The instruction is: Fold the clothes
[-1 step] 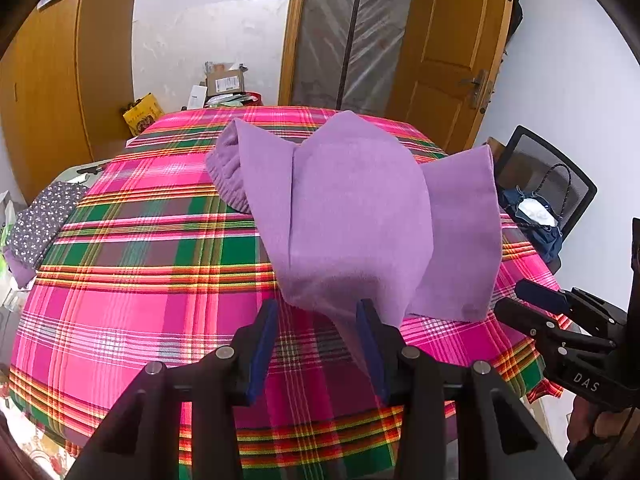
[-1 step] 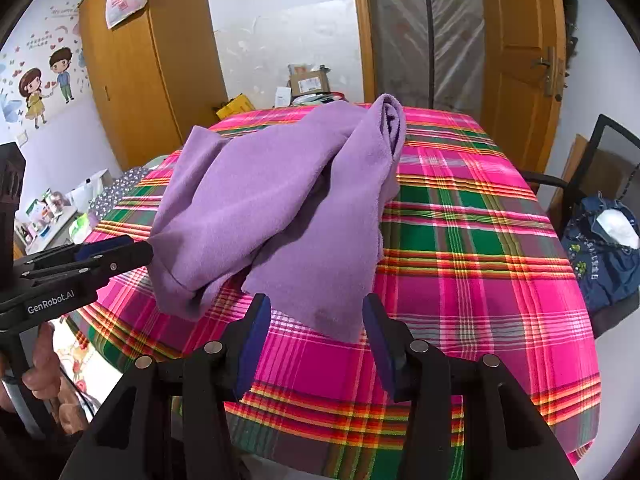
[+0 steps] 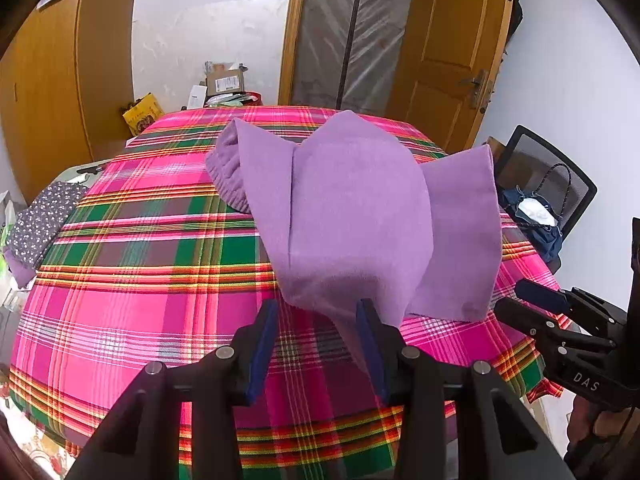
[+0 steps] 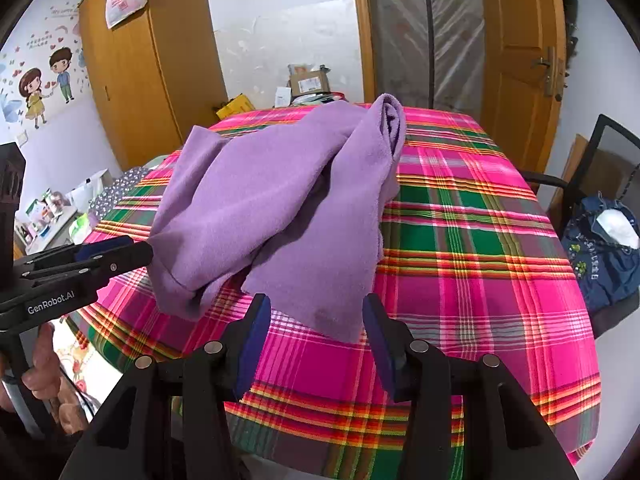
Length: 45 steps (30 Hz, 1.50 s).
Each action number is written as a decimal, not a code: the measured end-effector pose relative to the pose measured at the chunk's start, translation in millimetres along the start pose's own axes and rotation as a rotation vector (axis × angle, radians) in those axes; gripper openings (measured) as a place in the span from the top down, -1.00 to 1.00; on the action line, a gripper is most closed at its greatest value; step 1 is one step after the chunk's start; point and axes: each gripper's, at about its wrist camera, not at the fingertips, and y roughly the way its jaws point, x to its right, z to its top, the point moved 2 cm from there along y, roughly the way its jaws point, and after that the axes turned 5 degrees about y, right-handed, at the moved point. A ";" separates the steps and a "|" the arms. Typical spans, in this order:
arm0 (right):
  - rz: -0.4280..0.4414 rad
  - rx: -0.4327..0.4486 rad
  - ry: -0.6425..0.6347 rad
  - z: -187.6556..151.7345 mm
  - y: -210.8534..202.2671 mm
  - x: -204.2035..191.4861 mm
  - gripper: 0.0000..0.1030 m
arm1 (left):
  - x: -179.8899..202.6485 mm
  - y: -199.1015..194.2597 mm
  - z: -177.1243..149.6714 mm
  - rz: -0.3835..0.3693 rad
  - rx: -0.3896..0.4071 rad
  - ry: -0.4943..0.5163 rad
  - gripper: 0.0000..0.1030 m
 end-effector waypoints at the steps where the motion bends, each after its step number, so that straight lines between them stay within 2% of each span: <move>1: 0.000 -0.002 0.000 -0.4 0.6 0.3 0.03 | 0.2 0.0 -0.2 0.002 -0.001 0.002 0.19; 10: 0.004 -0.007 -0.004 -2.7 4.5 0.7 0.03 | -0.3 7.9 0.6 0.016 -0.042 -0.005 0.19; 18: 0.010 0.021 -0.003 -2.1 0.3 2.2 0.03 | -2.9 4.5 -1.7 0.035 -0.044 -0.013 0.19; 36: -0.028 0.019 0.006 -3.6 2.6 7.4 0.03 | 0.0 3.2 -4.4 0.077 -0.049 0.001 0.19; 45: 0.018 0.032 -0.001 -6.1 4.5 6.3 0.03 | 0.9 4.9 -7.4 0.125 -0.067 0.008 0.19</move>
